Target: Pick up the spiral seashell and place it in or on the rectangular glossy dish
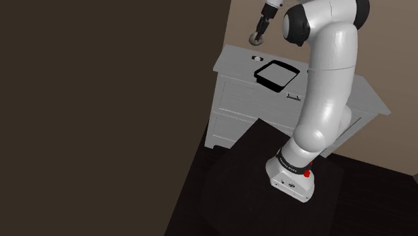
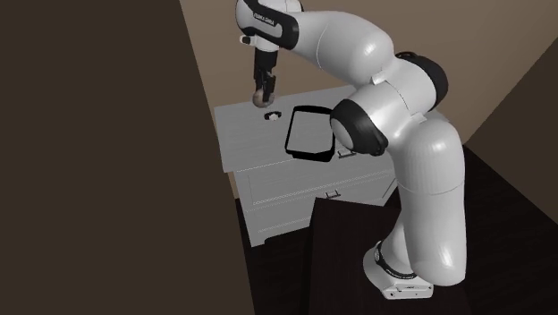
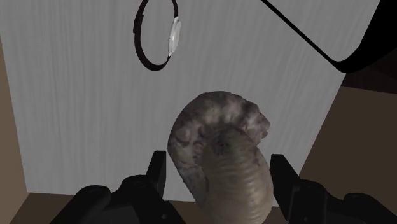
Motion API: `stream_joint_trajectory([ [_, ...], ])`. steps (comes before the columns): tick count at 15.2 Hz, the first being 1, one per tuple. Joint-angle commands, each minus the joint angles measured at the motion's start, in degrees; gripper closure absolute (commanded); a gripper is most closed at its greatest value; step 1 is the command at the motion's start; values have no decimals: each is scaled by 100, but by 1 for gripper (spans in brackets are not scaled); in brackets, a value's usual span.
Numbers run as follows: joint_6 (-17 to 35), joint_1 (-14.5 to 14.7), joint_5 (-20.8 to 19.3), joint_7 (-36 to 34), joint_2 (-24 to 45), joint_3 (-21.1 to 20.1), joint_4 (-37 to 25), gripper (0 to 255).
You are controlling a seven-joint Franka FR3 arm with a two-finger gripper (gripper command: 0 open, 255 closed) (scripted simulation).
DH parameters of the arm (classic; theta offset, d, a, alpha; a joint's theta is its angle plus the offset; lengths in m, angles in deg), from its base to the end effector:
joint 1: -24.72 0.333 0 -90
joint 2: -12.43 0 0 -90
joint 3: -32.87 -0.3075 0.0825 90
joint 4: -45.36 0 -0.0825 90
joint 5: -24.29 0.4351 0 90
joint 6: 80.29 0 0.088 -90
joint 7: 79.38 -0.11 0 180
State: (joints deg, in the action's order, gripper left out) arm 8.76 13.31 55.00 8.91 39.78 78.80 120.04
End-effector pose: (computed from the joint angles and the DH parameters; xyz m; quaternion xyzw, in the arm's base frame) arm 0.5110 -0.4943 0.5101 -0.9543 -0.2785 -0.0802 0.0735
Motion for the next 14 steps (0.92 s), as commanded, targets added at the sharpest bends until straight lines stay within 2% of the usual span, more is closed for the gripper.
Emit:
stream_joint_trajectory([
  [1,-165,-61,8,-37,17,-2,-191,255],
  [8,408,581,-976,288,-1491,509,1634,255],
  [14,671,787,-2011,264,-2822,737,2717,255],
])
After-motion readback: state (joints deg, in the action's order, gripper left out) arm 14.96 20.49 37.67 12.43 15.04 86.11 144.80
